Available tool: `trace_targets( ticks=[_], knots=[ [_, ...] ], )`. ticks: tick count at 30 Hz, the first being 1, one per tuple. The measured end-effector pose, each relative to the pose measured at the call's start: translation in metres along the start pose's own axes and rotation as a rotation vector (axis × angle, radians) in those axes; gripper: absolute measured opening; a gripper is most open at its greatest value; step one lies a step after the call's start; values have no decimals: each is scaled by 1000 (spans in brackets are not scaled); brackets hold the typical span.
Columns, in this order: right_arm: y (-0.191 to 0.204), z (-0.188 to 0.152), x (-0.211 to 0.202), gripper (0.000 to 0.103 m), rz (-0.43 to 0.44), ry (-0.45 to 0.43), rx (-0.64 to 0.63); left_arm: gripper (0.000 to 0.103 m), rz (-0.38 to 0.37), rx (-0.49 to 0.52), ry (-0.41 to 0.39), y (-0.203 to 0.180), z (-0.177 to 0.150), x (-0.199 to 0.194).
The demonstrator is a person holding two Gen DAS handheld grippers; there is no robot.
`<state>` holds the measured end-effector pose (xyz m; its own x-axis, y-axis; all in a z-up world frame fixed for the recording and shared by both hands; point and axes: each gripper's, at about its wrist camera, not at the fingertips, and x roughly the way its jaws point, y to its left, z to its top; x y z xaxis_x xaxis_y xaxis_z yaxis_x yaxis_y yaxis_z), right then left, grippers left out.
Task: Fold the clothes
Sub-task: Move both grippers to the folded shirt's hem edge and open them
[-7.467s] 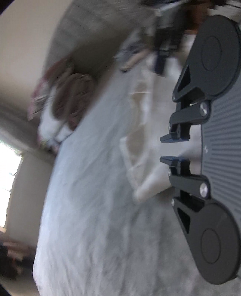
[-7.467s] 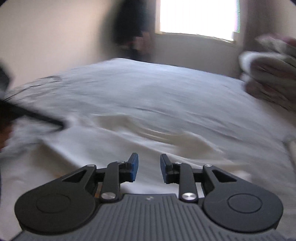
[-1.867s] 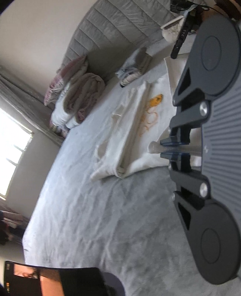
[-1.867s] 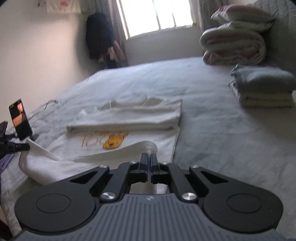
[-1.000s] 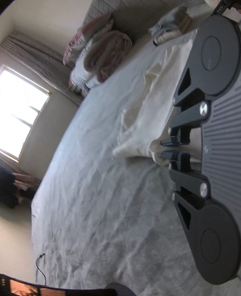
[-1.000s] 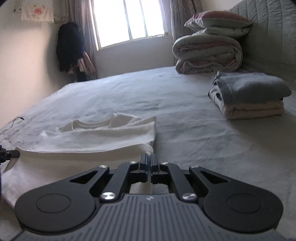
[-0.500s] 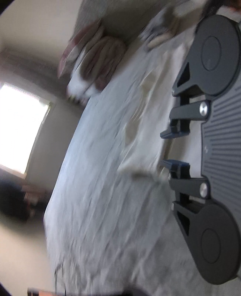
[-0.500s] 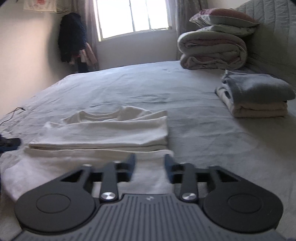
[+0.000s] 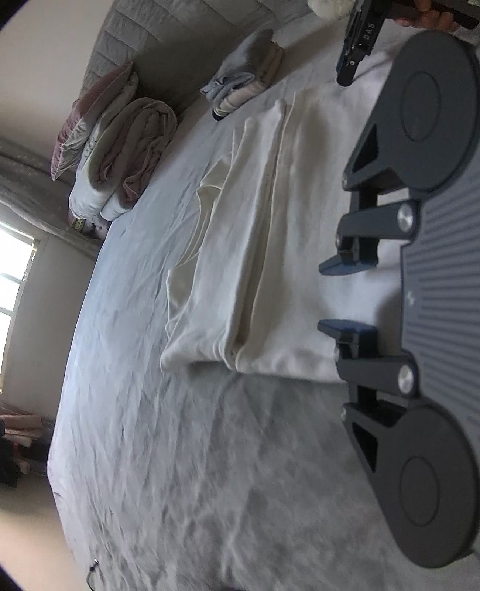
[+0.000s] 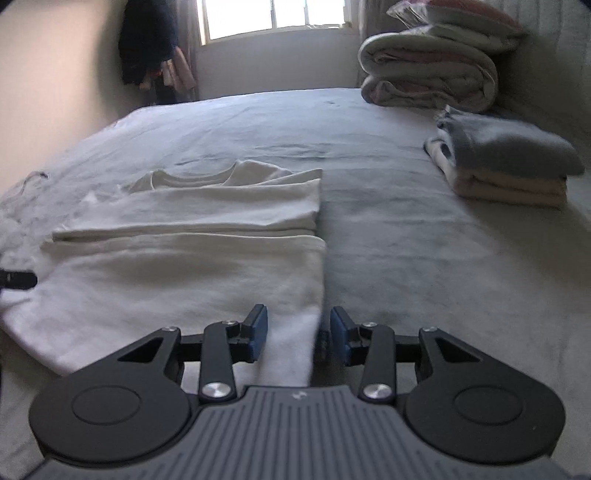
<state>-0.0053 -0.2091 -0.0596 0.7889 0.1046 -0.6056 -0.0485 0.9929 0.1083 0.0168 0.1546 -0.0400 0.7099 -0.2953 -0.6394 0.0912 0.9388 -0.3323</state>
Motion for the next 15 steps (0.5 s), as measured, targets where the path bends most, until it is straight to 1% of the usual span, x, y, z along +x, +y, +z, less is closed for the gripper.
trace_targets(
  ticks=[2, 4, 6, 9, 13, 15],
  knots=[
    [-5, 1, -7, 43, 24, 10, 34, 32, -22, -49, 10, 7, 0, -11],
    [-13, 4, -15, 46, 80, 43, 105, 43, -45, -98, 21, 14, 0, -23],
    [-20, 6, -23, 52, 128, 64, 181, 46, -82, -151, 36, 22, 0, -34],
    [-29, 8, -35, 54, 175, 91, 285, 53, -104, -269, 85, 37, -5, -43],
    [-37, 3, -42, 54, 184, 164, 382, 53, -125, -443, 173, 59, -14, -45],
    [-39, -2, -43, 54, 202, 207, 433, 52, -152, -536, 214, 69, -21, -41]
  ],
)
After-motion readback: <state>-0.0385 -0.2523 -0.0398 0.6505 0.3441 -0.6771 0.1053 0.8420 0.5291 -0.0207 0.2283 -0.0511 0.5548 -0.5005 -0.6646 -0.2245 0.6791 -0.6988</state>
